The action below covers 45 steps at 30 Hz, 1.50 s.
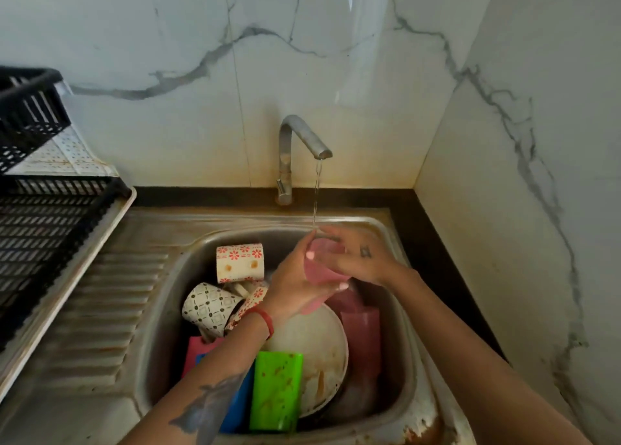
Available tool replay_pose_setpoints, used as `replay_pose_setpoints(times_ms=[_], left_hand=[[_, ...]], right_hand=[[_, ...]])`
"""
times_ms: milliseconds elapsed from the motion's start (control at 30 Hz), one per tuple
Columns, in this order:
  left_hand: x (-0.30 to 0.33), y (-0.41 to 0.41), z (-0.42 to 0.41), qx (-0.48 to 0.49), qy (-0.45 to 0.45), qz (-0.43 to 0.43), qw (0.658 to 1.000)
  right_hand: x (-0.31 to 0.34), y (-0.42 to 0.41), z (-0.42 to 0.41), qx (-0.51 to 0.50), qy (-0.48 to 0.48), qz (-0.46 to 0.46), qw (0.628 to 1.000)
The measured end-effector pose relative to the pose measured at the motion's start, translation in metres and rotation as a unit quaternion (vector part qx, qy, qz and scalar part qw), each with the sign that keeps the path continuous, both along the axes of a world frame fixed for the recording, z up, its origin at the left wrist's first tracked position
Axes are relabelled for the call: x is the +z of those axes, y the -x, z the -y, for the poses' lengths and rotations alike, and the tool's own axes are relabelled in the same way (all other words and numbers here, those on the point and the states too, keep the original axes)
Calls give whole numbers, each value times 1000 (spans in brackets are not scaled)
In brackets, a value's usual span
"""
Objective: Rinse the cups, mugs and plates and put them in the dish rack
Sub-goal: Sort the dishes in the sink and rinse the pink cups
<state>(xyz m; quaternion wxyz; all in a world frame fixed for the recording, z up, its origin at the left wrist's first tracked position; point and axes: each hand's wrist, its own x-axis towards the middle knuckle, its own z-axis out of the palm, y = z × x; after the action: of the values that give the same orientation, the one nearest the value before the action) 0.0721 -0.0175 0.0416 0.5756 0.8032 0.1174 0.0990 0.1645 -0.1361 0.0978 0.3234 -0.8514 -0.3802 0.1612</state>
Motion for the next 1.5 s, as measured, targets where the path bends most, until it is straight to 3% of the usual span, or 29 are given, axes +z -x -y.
replay_pose_setpoints(times_ms=[100, 200, 267, 333, 433, 500, 567, 633, 700, 767, 833, 867, 933, 1000, 1033, 1067, 1133, 1200, 1267, 1300, 1333, 1367, 1433, 1500], left_hand=[[-1, -15, -15, 39, 12, 17, 999], [-3, -28, -25, 76, 17, 36, 996], [-2, -37, -26, 102, -9, 37, 994], [0, -49, -25, 144, -93, 67, 983], [5, -60, -26, 146, -141, 105, 974], [7, -65, -27, 132, -113, 106, 979], [8, -70, -29, 128, -116, 106, 979], [10, -74, -35, 107, -164, 101, 975], [14, -75, -44, 90, -198, 102, 971], [18, -76, -53, 91, -190, 111, 971], [20, -77, -53, 108, -177, 122, 971], [20, -78, -48, 116, -166, 125, 971], [18, -79, -40, 131, -128, 136, 974], [14, -78, -36, 155, -117, 145, 970], [14, -77, -37, 159, -120, 146, 969], [14, -77, -41, 151, -130, 150, 968], [14, -77, -50, 104, -193, 165, 962], [13, -78, -61, 65, -256, 160, 951], [15, -78, -64, 61, -265, 151, 950], [15, -78, -63, 65, -267, 161, 948], [15, -79, -61, 72, -269, 170, 945], [15, -80, -58, 79, -270, 175, 943], [19, -79, -53, 89, -262, 171, 946], [22, -77, -53, 73, -258, 168, 949]], right_hand=[[-6, -6, -12, -37, -89, 2, 995], [-17, -10, -19, -31, -180, 89, 979], [-23, -12, -21, 38, -174, 124, 976], [-28, -16, -26, 101, -115, 147, 977], [-27, -18, -39, 78, -68, 55, 993], [-22, -13, -51, 35, -86, -76, 993], [-20, -9, -57, 17, -129, -123, 984], [-16, -12, -51, 67, -137, -72, 986], [-11, -28, -38, 154, -60, 73, 984], [-8, -49, -31, 187, 66, 299, 933], [-10, -52, -34, 156, 58, 377, 911], [-11, -44, -40, 116, 9, 344, 932], [-12, -19, -60, 5, -107, 136, 985], [-14, -3, -79, -94, -173, -112, 974], [-16, -1, -83, -112, -202, -191, 954], [-18, 0, -82, -88, -231, -209, 946], [-19, -5, -63, 39, -225, -70, 971], [-21, -30, -41, 160, -78, 195, 964], [-19, -57, -26, 197, 153, 425, 870], [-18, -62, -23, 199, 228, 474, 827], [-16, -60, -26, 187, 244, 476, 824], [-16, -52, -33, 157, 200, 435, 864], [-22, -29, -54, 68, 17, 273, 960], [-18, -13, -64, 34, -50, 129, 990]])
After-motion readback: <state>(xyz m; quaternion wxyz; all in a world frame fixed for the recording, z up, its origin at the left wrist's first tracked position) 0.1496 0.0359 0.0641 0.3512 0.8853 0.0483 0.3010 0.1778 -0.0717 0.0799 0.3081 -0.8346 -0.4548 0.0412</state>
